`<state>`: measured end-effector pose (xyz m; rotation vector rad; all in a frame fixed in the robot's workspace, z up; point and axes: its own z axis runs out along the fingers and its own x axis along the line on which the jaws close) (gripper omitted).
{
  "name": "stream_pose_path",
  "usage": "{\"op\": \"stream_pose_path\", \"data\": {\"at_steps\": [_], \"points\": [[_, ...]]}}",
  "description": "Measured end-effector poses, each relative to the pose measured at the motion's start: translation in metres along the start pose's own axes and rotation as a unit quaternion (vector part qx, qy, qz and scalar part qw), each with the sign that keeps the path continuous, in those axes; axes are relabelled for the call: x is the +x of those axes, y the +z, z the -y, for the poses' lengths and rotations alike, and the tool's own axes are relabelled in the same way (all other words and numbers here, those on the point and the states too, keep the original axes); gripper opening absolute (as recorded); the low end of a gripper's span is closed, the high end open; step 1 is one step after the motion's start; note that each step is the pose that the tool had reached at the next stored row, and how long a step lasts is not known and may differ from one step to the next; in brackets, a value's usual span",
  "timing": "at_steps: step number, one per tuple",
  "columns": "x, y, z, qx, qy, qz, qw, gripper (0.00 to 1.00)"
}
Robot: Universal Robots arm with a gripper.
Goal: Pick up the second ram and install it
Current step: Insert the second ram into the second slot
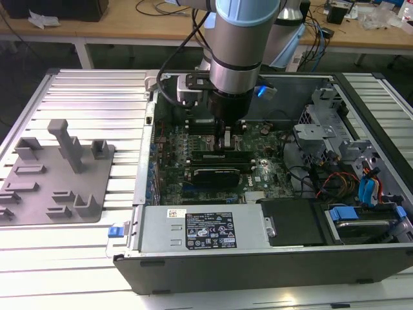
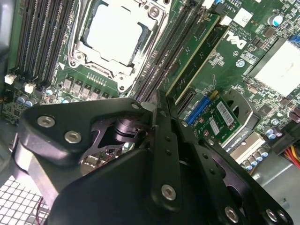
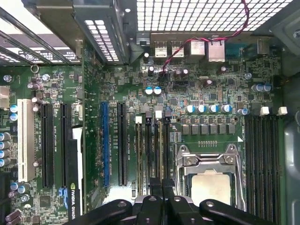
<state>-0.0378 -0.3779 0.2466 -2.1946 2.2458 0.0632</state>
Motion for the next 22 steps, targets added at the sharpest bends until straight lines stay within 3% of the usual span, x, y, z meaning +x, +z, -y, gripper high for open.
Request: {"op": "stream_pose_path", "data": {"at_steps": [22], "points": [[0.0002, 0.0053, 0.0001, -0.0001, -0.004, -0.0001, 1.0, 0.09]]}}
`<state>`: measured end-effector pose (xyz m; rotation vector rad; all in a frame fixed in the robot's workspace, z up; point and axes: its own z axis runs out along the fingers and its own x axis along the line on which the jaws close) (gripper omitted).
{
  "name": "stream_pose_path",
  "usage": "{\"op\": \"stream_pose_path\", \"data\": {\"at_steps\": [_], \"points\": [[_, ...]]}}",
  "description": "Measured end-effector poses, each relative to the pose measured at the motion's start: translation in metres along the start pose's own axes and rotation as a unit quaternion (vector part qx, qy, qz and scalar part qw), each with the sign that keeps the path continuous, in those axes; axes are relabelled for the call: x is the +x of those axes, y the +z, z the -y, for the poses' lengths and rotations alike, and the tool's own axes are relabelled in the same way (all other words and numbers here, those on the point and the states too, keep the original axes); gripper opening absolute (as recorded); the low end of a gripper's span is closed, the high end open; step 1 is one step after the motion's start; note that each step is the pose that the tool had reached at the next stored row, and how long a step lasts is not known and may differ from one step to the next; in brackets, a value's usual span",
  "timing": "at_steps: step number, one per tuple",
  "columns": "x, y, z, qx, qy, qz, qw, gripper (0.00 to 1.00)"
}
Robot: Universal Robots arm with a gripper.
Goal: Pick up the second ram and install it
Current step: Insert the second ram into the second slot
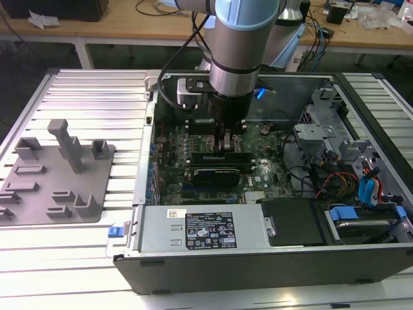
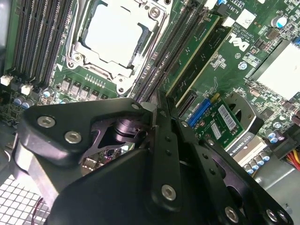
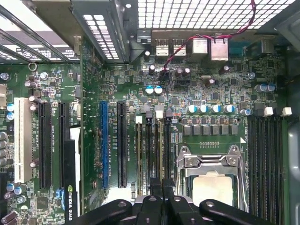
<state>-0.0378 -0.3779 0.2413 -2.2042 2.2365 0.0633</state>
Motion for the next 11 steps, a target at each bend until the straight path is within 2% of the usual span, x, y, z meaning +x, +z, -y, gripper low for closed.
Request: {"op": "stream_pose_path", "data": {"at_steps": [11], "points": [[0.0, 0.002, 0.0015, 0.0, 0.0, 0.0006, 1.0, 0.09]]}}
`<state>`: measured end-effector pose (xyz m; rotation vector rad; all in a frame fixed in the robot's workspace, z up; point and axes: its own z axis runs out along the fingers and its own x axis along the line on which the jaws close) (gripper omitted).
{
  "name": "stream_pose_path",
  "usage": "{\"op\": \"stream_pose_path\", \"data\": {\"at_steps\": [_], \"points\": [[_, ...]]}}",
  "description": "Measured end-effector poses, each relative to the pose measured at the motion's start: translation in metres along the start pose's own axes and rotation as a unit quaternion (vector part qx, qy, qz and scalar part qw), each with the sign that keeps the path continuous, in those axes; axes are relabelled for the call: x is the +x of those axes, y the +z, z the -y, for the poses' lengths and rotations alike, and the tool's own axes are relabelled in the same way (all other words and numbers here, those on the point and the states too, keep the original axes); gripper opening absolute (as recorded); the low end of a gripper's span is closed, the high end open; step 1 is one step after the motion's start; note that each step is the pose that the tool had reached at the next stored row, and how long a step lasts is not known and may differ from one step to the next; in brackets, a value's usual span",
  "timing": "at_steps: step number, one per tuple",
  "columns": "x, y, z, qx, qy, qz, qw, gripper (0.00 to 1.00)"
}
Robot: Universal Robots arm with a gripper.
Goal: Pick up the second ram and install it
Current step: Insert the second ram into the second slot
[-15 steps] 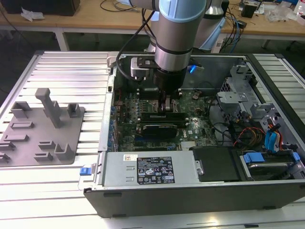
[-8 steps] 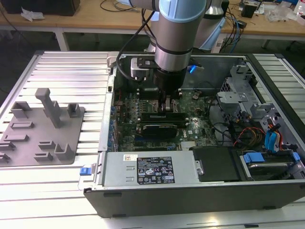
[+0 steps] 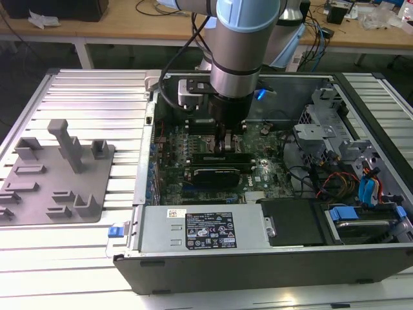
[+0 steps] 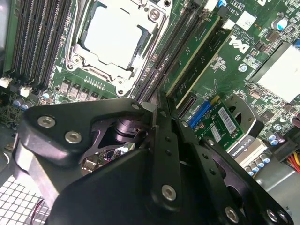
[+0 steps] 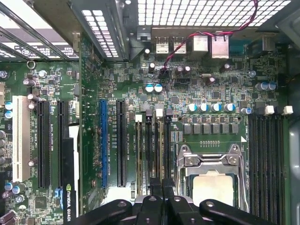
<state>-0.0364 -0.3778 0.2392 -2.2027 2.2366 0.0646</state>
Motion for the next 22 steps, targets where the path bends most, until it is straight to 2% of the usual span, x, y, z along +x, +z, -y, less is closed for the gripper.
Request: {"op": "stream_pose_path", "data": {"at_steps": [15, 17, 19, 22], "points": [[-0.0002, 0.0016, -0.0008, 0.0, 0.0, 0.0014, 1.0, 0.09], [-0.0003, 0.0018, -0.0008, 0.0001, 0.0, 0.0019, 1.0, 0.09], [-0.0002, 0.0025, -0.0008, 0.0, 0.0, 0.0042, 1.0, 0.09], [-0.0001, 0.0039, -0.0007, 0.0, 0.0, 0.0043, 1.0, 0.09]]}}
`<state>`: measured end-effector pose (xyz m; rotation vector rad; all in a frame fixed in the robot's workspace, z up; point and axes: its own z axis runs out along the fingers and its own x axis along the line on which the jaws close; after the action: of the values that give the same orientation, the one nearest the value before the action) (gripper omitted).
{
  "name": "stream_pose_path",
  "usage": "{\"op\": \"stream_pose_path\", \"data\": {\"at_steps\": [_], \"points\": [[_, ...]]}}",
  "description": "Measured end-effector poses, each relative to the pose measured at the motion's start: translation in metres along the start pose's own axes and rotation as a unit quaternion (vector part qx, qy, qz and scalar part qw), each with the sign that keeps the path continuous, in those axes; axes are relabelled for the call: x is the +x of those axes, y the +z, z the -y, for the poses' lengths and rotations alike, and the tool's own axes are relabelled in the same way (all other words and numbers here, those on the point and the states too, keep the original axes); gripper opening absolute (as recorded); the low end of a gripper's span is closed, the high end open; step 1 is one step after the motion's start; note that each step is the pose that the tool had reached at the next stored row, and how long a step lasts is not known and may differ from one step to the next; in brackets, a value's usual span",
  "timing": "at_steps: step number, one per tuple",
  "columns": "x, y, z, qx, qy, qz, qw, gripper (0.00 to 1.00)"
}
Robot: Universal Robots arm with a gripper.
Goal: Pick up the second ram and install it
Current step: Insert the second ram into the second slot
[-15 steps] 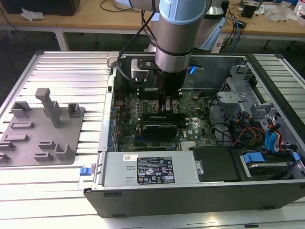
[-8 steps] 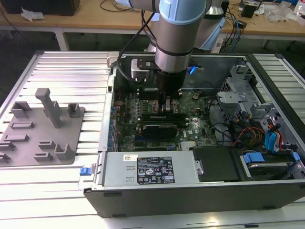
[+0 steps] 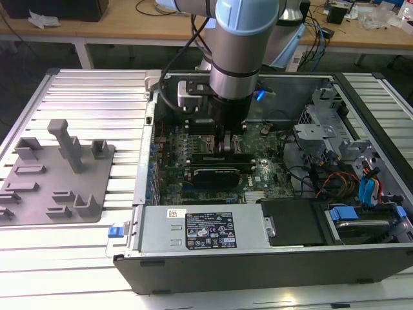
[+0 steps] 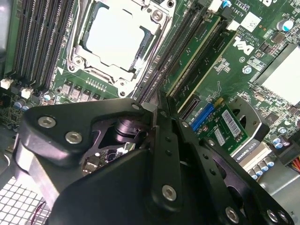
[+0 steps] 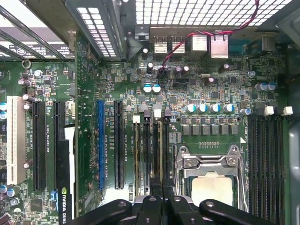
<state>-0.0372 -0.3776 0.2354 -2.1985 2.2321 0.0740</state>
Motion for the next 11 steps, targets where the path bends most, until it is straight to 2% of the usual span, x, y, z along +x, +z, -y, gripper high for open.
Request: {"op": "stream_pose_path", "data": {"at_steps": [11], "points": [[-0.0001, 0.0001, 0.0023, -0.0003, -0.007, -0.0001, 1.0, 0.09]]}}
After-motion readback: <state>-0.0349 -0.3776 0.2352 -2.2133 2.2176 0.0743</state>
